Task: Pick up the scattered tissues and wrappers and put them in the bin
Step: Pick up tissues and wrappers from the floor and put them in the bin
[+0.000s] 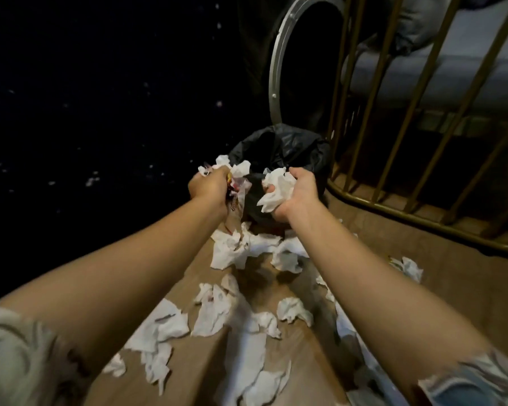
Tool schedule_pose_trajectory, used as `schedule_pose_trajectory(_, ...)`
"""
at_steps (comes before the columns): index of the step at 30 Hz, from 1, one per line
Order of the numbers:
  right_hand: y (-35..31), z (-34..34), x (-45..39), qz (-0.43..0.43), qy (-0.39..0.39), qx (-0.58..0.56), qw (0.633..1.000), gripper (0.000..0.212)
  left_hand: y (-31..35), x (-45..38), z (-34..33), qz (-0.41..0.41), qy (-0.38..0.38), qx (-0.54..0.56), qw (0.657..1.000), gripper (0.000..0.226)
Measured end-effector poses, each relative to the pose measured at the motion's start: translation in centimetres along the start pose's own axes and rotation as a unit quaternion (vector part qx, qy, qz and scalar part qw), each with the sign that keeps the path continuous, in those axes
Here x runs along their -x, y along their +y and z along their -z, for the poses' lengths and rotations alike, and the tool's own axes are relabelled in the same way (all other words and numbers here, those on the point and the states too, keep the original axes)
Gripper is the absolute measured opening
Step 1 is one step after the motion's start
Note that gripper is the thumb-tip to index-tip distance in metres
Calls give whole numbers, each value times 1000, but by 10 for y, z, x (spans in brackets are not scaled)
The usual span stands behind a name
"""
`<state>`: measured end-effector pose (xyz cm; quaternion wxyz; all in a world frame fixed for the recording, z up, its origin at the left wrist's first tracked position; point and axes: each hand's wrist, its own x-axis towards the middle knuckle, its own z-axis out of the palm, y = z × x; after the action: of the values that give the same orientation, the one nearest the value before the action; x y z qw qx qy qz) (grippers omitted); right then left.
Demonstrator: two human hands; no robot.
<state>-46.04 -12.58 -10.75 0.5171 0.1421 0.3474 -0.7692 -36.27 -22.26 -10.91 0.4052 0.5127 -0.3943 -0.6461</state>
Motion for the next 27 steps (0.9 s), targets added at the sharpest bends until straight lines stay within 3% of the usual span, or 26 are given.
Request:
schedule_pose_trajectory(6,-37,-55,-59,102,25,-9,994,31,22,-69,-54,16,-13,53,998,36)
schedule_pose_trajectory(12,-48,-85,-125,138,8,10,990,94,15,-119,-90,39,-44,78,995,44)
schedule_pose_trajectory(13,-49,-84,-134,137,9,14,990,96,15,-124,-93,46,-35,90,994,51)
schedule_pose_trajectory(16,-49,-80,-128,119,0,19,993,82,15,-137,-97,62,-37,108,991,85)
schedule_pose_trajectory(19,-47,-64,-100,150,15,65,987,57,20,-141,-101,44,-103,123,986,87)
schedule_pose_trajectory(23,-40,-33,-59,170,-14,62,983,49,25,-142,-109,37,-147,94,984,112)
schedule_pose_trajectory(25,-34,-14,-40,172,4,59,983,40,18,-137,-113,27,-142,33,989,103)
schedule_pose_trajectory(27,-26,2,-19,169,9,73,983,35,15,-129,-113,-13,-138,-7,990,77)
